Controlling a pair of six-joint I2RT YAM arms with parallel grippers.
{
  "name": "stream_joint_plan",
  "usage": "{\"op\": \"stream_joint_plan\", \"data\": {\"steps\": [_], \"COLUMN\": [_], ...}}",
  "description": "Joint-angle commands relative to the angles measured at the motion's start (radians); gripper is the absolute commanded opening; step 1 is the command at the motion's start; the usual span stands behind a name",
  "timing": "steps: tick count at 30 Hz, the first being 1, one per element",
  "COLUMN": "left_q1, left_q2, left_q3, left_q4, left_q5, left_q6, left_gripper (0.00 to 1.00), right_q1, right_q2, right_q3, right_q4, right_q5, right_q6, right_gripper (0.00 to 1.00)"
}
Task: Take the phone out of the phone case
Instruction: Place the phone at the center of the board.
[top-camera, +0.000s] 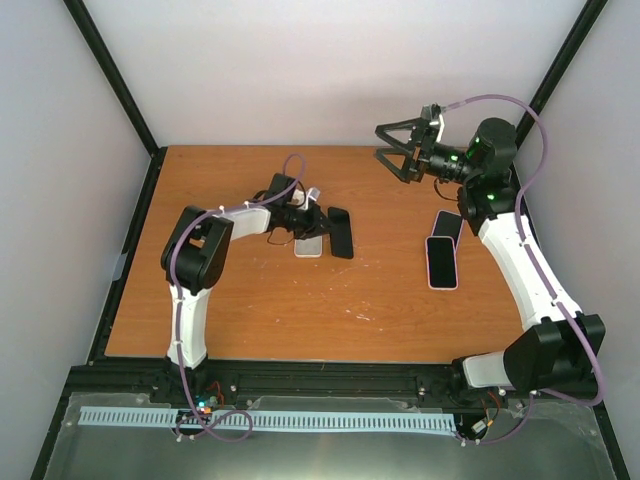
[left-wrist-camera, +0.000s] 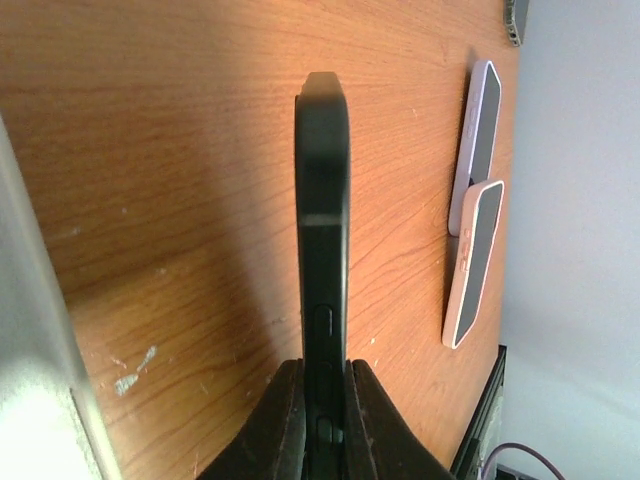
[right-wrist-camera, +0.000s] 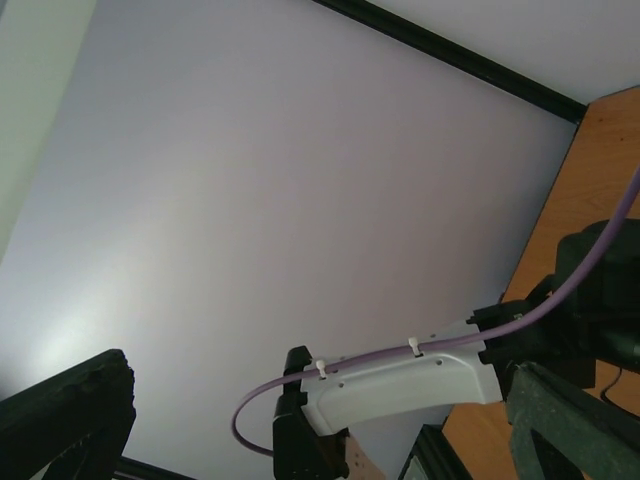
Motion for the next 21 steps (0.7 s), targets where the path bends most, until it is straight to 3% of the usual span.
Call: {"op": "stream_joint_plan", "data": {"steps": [1, 9, 14, 21], "left_q1": [-0.004, -0.004, 0.000, 0.006], "left_q2": [0.043, 0.093, 0.079, 0.050], "left_q3": [0.081, 0.144, 0.134, 0.134], "left_q4": [-0.037, -0.059, -0.103, -0.119], "left_q5": [0.006, 0.039, -0.034, -0.078], "left_q6": [0.038, 0.047, 0.050, 0.058], "left_gripper": [0.02, 0.11, 0.36, 0.50], "right_q1": [-0.007, -0.007, -0.007, -0.007], "right_q2": [-0.030, -0.041, -0.047, -0.056], "right_q3": [0.028, 0.021, 0.018, 0.053], "right_q4": [-0.073, -0.133, -0.195, -0.381], "right_q5": [0.006, 0.011, 0.027, 0.099], "right_q6": [-0.089, -0.150, -0.206, -0.425], "right_gripper": [1.00, 1.00, 1.00, 1.00]}}
